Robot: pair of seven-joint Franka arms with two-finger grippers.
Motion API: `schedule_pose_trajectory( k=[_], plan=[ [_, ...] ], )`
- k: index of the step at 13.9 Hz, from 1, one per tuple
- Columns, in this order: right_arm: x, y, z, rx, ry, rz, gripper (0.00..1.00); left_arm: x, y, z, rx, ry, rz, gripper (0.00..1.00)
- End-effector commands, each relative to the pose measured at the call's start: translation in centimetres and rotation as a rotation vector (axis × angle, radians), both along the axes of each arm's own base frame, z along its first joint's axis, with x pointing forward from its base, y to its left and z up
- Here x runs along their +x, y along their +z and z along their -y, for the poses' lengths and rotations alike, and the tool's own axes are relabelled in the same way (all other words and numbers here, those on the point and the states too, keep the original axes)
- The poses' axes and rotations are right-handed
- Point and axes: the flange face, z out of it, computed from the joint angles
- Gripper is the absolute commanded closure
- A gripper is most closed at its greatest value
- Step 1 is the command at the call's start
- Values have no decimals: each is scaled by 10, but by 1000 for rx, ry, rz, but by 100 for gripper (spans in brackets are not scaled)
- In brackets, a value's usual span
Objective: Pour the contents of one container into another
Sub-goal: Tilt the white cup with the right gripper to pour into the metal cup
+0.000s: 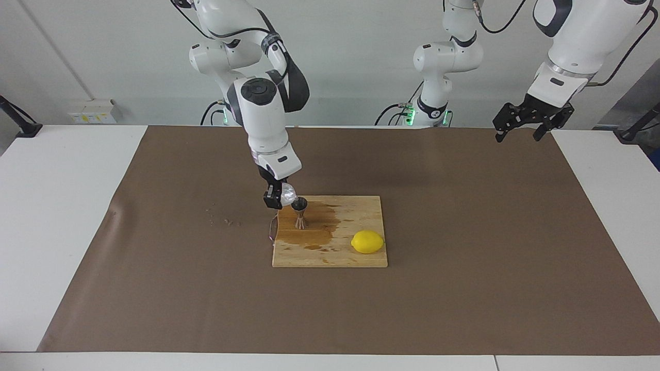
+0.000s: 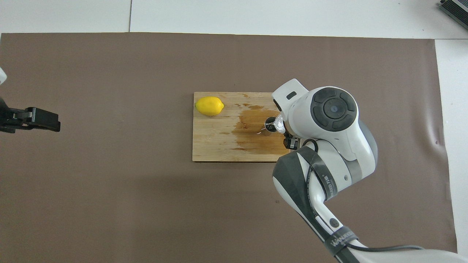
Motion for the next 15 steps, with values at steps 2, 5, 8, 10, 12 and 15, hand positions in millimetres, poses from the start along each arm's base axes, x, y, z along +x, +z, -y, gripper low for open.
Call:
schedule_pose_trajectory(
  k=[2, 5, 8, 10, 12, 15],
  plan=[
    [-1, 6, 1, -29, -13, 4, 68, -9, 0, -2, 2, 4, 6, 0],
    [-3, 6, 2, -37, -13, -8, 68, -9, 0, -2, 2, 4, 6, 0],
    [-3, 7, 3, -37, -12, -8, 68, -9, 0, -2, 2, 4, 6, 0],
    [-2, 6, 3, -35, -9, -6, 68, -9, 0, -2, 2, 4, 6, 0],
    [1, 6, 8, -21, -12, -2, 68, -9, 0, -2, 2, 4, 6, 0],
    [3, 5, 10, 13, 8, -10, 68, -9, 0, -2, 2, 4, 6, 0]
  ],
)
